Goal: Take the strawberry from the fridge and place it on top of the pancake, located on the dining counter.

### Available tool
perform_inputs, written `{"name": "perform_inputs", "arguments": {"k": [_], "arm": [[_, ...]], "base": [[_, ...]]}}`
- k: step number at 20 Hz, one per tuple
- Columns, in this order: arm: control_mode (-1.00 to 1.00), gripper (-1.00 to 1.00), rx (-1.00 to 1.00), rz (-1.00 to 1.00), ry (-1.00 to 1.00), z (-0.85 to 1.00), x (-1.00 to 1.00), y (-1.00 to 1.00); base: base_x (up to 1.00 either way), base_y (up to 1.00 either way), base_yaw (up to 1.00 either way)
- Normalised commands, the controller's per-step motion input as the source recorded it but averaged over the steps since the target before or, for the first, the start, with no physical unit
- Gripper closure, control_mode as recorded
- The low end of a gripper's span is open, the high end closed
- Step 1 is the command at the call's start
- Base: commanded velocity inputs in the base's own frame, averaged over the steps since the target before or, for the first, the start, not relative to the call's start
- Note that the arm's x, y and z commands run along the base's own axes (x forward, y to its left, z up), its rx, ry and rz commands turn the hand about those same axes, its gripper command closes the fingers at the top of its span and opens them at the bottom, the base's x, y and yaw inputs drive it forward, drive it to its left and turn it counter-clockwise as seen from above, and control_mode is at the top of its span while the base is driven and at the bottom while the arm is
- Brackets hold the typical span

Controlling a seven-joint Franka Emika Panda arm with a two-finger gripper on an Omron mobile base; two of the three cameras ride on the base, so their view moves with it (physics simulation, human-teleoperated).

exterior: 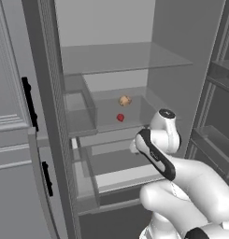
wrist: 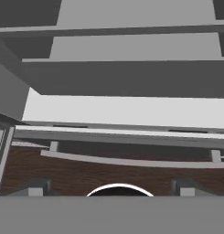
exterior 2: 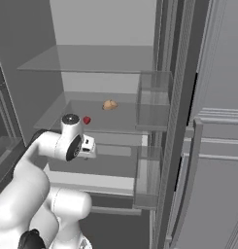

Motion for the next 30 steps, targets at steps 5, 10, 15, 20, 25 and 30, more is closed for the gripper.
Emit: {"name": "perform_inputs", "arguments": {"k": [5, 10, 15, 20, 25, 30], "arm": [[-1.00, -1.00, -0.03, 0.00, -0.15, 0.15, 0.45, 0.25], [-1.00, -1.00, -0.12, 0.00, -0.16, 0.58, 0.78, 0.38], [-1.00, -1.00, -0.04, 0.02, -0.30, 0.57, 0.98, 0.03], [-1.00, -1.00, 0.02, 0.00, -0.09, 0.25, 0.81, 0.00], [-1.00, -1.00, 0.01, -0.05, 0.01, 0.08, 0.23, 0.00], [-1.00, -1.00, 0.00, -0.02, 0.07, 0.00, 0.31, 0.00]], "base": [[0.07, 0.02, 0.00], [0.00, 0.00, 0.00], [0.00, 0.00, 0.00], [0.00, 0.00, 0.00], [0.00, 0.00, 0.00], [0.00, 0.00, 0.00]]}}
